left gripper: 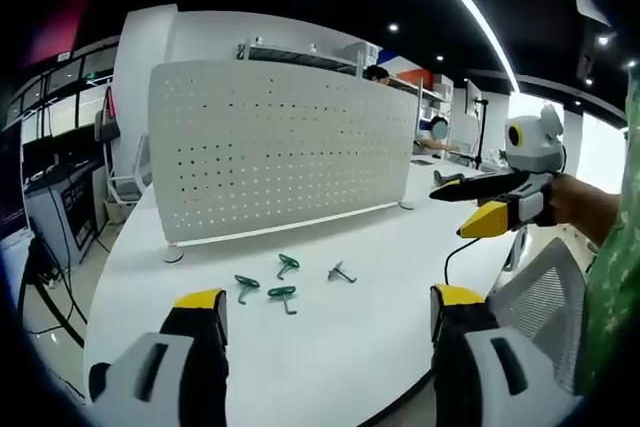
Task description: Insert the hook assembly into the mounting plate slot until the hook locks in place.
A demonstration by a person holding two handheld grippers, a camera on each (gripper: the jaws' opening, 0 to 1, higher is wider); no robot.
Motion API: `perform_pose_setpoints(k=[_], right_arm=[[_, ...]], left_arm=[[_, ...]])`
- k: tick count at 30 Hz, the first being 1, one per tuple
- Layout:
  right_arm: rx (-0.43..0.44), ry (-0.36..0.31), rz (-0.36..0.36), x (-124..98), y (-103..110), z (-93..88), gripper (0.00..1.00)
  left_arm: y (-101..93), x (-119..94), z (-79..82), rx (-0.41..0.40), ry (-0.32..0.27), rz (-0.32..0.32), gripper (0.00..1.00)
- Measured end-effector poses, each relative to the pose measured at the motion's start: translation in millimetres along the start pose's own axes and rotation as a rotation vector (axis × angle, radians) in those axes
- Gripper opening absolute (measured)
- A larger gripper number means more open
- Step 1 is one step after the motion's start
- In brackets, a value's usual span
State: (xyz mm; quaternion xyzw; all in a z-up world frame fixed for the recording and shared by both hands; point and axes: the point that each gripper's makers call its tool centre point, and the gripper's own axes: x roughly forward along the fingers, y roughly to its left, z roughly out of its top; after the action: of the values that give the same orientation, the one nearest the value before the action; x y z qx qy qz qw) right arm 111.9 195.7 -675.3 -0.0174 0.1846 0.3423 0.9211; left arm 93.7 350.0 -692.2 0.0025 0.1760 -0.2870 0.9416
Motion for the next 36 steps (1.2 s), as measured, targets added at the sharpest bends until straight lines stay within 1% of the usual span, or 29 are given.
perform_pose_setpoints(k=[5, 7, 14, 36], right_arm=[[0.006, 0.003, 0.001, -0.6, 0.8, -2.9, 0.83], [0.007, 0.005, 0.001, -0.8, 1.4, -5.0, 0.82], [0.015, 0.008, 0.0, -1.5, 1.5, -8.6, 0.79], [0.02, 0.009, -0.007, -1.5, -1.7, -8.9, 0.77]], left_arm=[[-3.5, 2.1, -0.2, 0.002, 0.003, -0.012, 0.82], [-5.3, 2.8, -2.3, 0.006, 0.014, -0.021, 0.81], [-4.8, 3.7, -4.8, 0.01, 0.025, -0.027, 0.78], [-4.9, 7.1, -5.4, 0.007, 0.026, -0.028, 0.77]])
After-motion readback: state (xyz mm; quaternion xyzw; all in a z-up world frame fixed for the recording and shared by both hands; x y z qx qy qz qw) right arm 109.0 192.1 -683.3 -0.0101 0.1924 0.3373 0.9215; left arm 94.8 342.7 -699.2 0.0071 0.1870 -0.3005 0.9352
